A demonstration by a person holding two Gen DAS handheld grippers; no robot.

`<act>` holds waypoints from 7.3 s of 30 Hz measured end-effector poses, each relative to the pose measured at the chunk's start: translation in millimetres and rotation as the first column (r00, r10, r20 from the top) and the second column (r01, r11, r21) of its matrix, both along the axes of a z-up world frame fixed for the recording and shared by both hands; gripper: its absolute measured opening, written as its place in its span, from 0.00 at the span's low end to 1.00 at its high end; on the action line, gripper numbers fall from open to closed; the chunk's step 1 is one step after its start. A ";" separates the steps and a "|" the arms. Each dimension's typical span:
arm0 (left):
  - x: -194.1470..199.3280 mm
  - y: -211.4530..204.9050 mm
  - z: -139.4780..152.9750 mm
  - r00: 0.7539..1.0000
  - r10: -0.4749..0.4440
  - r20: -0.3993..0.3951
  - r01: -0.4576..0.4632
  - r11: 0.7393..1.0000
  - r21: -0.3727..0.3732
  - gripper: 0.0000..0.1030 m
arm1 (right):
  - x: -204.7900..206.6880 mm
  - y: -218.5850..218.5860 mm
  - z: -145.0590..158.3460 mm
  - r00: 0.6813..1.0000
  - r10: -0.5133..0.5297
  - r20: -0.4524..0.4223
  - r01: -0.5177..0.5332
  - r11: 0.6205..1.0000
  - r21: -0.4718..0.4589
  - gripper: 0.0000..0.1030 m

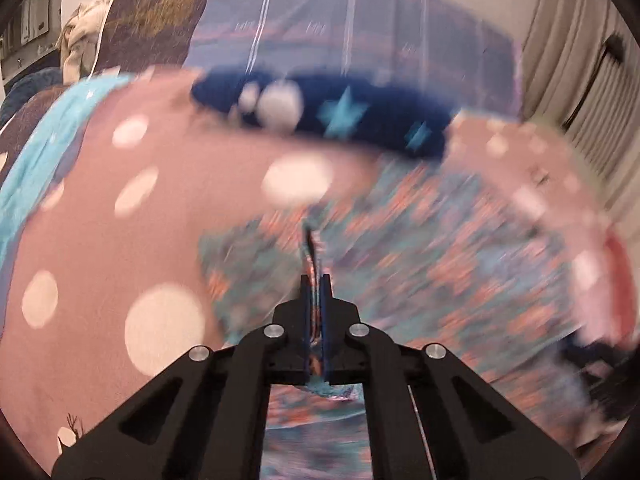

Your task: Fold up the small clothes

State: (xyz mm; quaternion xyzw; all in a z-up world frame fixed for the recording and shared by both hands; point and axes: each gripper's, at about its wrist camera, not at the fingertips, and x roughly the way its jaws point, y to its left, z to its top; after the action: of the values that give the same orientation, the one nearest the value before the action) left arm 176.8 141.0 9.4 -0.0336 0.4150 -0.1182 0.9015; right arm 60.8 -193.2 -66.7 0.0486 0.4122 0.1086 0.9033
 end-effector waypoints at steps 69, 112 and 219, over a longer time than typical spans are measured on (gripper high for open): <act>-8.6 29.3 -14.7 0.995 0.095 0.012 -0.094 0.994 -0.053 0.02 | -3.3 0.2 -6.9 0.993 0.030 -0.114 -0.018 0.994 0.107 0.40; -42.9 5.2 -48.4 1.000 0.012 0.000 -0.012 0.999 0.045 0.02 | 8.0 -0.6 -11.5 0.993 0.010 -0.114 0.005 0.991 0.133 0.21; -22.0 -67.6 -82.0 0.997 -0.065 0.029 0.056 0.965 0.256 0.43 | 4.2 -52.5 -21.6 0.999 0.007 -0.044 -0.007 1.000 0.002 0.00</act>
State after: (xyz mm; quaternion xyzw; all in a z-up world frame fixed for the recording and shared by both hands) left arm 154.8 73.4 -72.6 0.0974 0.4108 -0.0919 0.9018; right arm 65.0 -245.7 -88.3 0.0504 0.4321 0.1109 0.8935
